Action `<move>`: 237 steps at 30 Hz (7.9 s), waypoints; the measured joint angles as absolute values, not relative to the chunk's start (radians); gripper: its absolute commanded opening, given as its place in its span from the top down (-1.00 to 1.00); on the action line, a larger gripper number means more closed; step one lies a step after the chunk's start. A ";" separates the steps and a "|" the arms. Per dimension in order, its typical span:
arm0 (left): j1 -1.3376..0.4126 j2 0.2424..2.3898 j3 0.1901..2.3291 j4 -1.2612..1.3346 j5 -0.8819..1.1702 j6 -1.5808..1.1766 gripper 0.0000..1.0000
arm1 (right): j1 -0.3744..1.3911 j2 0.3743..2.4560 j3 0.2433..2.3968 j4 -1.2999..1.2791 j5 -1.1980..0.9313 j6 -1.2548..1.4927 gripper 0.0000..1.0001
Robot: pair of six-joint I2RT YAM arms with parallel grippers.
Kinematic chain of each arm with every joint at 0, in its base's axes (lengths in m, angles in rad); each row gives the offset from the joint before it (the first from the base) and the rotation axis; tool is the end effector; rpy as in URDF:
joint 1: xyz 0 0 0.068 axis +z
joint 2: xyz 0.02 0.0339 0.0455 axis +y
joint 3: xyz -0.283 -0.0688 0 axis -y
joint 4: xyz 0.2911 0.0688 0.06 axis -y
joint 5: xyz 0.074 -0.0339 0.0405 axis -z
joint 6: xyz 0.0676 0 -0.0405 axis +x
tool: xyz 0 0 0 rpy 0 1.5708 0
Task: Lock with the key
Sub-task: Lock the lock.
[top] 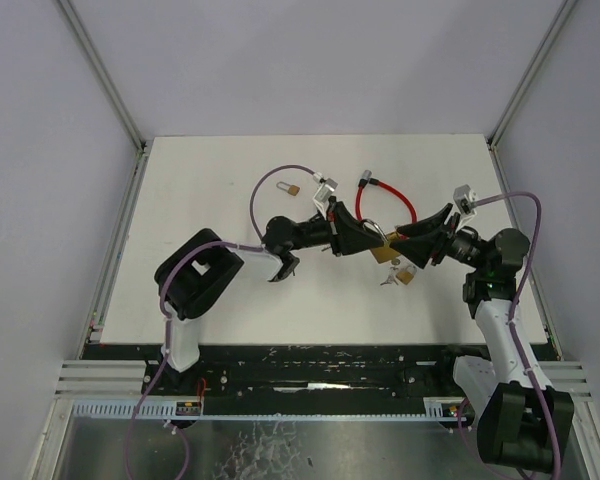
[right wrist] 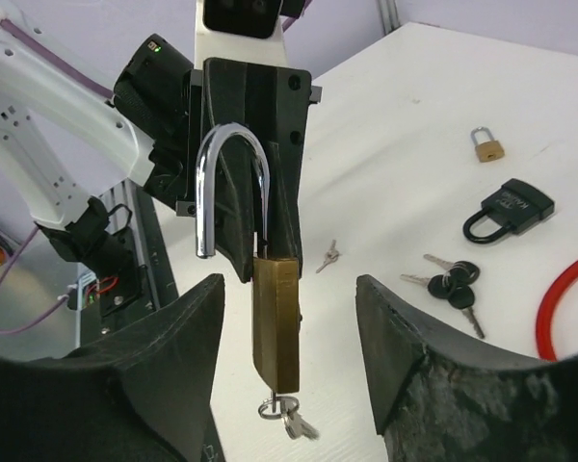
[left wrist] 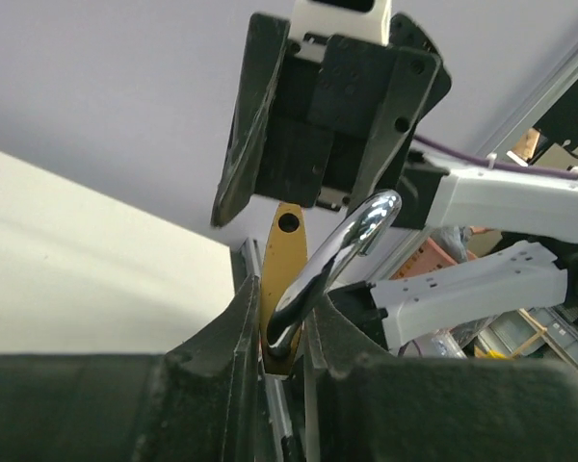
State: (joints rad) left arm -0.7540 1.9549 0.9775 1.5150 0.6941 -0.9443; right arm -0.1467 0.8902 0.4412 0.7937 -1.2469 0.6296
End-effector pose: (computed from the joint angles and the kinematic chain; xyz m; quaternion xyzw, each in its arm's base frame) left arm 0.2961 -0.3374 0.2326 0.2503 0.4905 -0.7248 0.4140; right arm 0.2271 0.0312 0.2934 -0.2652 0.6131 0.4850 0.5644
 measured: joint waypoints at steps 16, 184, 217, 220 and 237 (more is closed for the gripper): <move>-0.673 1.951 0.958 1.406 0.889 -0.802 1.00 | -0.012 1.005 0.669 -0.031 -1.196 -0.172 -0.31; -0.776 1.800 0.773 1.363 0.865 -0.180 -0.54 | 0.013 0.954 1.008 -0.841 -1.264 -0.791 1.00; -0.861 1.810 0.933 0.849 0.852 0.169 1.00 | 0.012 1.053 1.087 -1.081 -1.052 -1.117 0.98; -0.898 1.813 0.940 0.715 0.772 0.252 1.00 | 0.012 1.052 1.024 -1.091 -0.953 -1.196 0.98; -0.994 2.028 0.810 0.991 0.592 0.104 1.00 | 0.013 1.202 0.786 -1.026 -0.858 -1.499 0.97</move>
